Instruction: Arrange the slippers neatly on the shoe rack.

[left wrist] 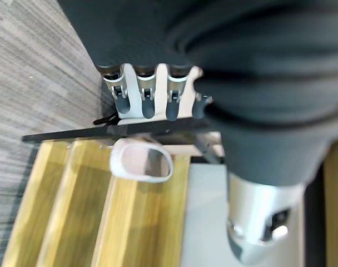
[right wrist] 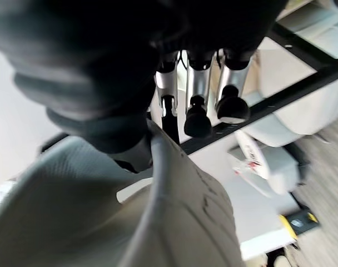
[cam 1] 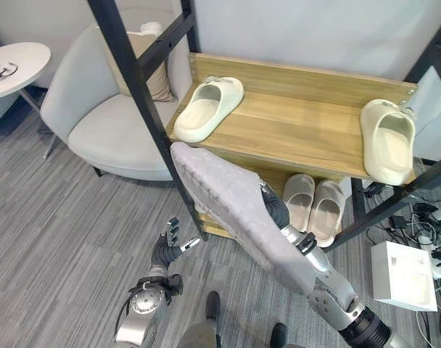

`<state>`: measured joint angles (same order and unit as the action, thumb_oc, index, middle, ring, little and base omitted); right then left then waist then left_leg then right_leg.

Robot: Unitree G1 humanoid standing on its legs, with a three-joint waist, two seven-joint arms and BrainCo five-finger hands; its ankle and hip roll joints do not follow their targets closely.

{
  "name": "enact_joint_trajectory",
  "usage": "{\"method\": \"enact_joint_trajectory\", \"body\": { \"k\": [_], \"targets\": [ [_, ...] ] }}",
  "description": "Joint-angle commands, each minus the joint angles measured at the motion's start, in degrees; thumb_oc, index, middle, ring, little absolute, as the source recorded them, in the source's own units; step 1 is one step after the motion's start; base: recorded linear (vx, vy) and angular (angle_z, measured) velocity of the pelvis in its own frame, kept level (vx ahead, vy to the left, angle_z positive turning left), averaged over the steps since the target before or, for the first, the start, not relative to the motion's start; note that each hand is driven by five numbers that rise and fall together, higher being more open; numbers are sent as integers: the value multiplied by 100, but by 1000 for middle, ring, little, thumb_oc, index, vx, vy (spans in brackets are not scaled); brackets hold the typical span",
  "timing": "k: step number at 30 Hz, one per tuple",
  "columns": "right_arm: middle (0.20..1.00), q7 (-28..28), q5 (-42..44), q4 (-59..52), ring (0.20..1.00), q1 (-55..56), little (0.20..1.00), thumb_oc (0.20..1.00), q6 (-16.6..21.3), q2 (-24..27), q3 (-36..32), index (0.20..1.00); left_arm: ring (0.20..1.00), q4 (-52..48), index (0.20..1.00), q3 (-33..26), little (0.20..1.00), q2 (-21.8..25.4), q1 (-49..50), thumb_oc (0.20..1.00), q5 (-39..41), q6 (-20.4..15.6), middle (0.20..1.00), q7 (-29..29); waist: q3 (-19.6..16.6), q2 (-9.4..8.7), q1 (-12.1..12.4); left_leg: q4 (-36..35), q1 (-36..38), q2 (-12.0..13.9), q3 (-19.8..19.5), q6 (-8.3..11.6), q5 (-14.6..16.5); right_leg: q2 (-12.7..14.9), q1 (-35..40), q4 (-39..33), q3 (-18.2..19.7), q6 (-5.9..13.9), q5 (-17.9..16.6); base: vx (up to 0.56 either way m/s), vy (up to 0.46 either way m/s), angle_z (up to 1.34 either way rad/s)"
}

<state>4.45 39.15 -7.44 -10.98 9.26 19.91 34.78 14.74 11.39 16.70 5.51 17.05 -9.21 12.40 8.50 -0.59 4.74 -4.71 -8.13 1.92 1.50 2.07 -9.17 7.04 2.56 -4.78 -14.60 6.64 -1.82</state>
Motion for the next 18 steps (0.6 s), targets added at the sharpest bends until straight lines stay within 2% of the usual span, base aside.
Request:
{"method": "enact_joint_trajectory", "body": {
  "k": [1, 2, 3, 4, 5, 8, 12, 15, 18],
  "targets": [
    [200, -224, -1212, -25, 200, -363, 200, 200, 136, 59, -210, 200, 1000, 103, 1000, -65, 1000, 199, -818, 1000, -107, -458, 1000, 297, 558, -134, 59, -29, 409, 99, -172, 257, 701, 117, -150, 516, 85, 117, 641, -121, -26, 17],
    [200, -230, -1219, -21, 200, -368, 200, 200, 138, 56, -210, 200, 1000, 108, 1000, -64, 1000, 199, -826, 1000, -108, -459, 1000, 299, 562, -134, 60, -29, 408, 99, -172, 257, 699, 118, -157, 527, 85, 117, 646, -143, -22, 17],
    [200, -752, -2137, 275, 200, -407, 200, 200, 148, 66, -440, 200, 1000, 126, 1000, -33, 1000, 183, -994, 1000, -128, -476, 1000, 495, 738, -110, 51, -29, 346, 116, -192, 251, 670, 129, -299, 692, 85, 110, 684, -73, -8, 16],
    [200, -756, -2142, 277, 200, -412, 200, 200, 148, 65, -442, 200, 1000, 129, 1000, -32, 1000, 183, -1003, 1000, -128, -477, 1000, 496, 729, -108, 52, -29, 323, 117, -194, 249, 656, 128, -319, 688, 84, 110, 668, -172, -4, 5],
    [200, -1539, -3413, 528, 200, -549, 200, 200, 128, 54, -800, 200, 1000, 114, 1000, 9, 1000, 155, -1174, 1000, -185, -511, 1000, 777, 927, -65, 44, 18, 164, 135, -192, 235, 605, 140, -574, 885, 102, 102, 683, -155, 6, 4],
    [200, -2928, -5317, 1065, 200, -1156, 200, 200, -195, 94, -1155, 200, 1000, 97, 1000, 149, 1000, 73, -1541, 1000, -227, -598, 1000, 1128, 1205, 37, 60, 238, -217, 172, -225, 213, 550, 184, -1021, 1247, 117, 72, 730, -179, 7, -5],
    [200, -3945, -6399, 1622, 200, -1842, 200, 200, -632, -27, -1322, 200, 1000, -13, 1000, 298, 1000, 49, -1911, 1000, -253, -712, 1000, 1338, 1426, 121, 110, 708, -839, 178, -341, 195, 551, 233, -1534, 1655, 135, 22, 789, -126, -10, 1],
    [200, -4214, -6715, 1913, 200, -2179, 200, 200, -773, -2, -1314, 200, 1000, -123, 1000, 375, 1000, 67, -2055, 1000, -291, -785, 1000, 1366, 1456, 144, 145, 888, -1118, 160, -403, 194, 568, 252, -1742, 1784, 139, 2, 826, -63, -21, 14],
    [200, -4622, -7055, 2586, 200, -2823, 200, 200, -1136, 203, -1349, 200, 1000, -434, 1000, 503, 1000, 203, -2231, 1000, -402, -869, 1000, 1329, 1490, 174, 244, 1097, -1476, 114, -482, 202, 595, 268, -2032, 1981, 118, -14, 906, -33, -17, 10]
  ]
}}
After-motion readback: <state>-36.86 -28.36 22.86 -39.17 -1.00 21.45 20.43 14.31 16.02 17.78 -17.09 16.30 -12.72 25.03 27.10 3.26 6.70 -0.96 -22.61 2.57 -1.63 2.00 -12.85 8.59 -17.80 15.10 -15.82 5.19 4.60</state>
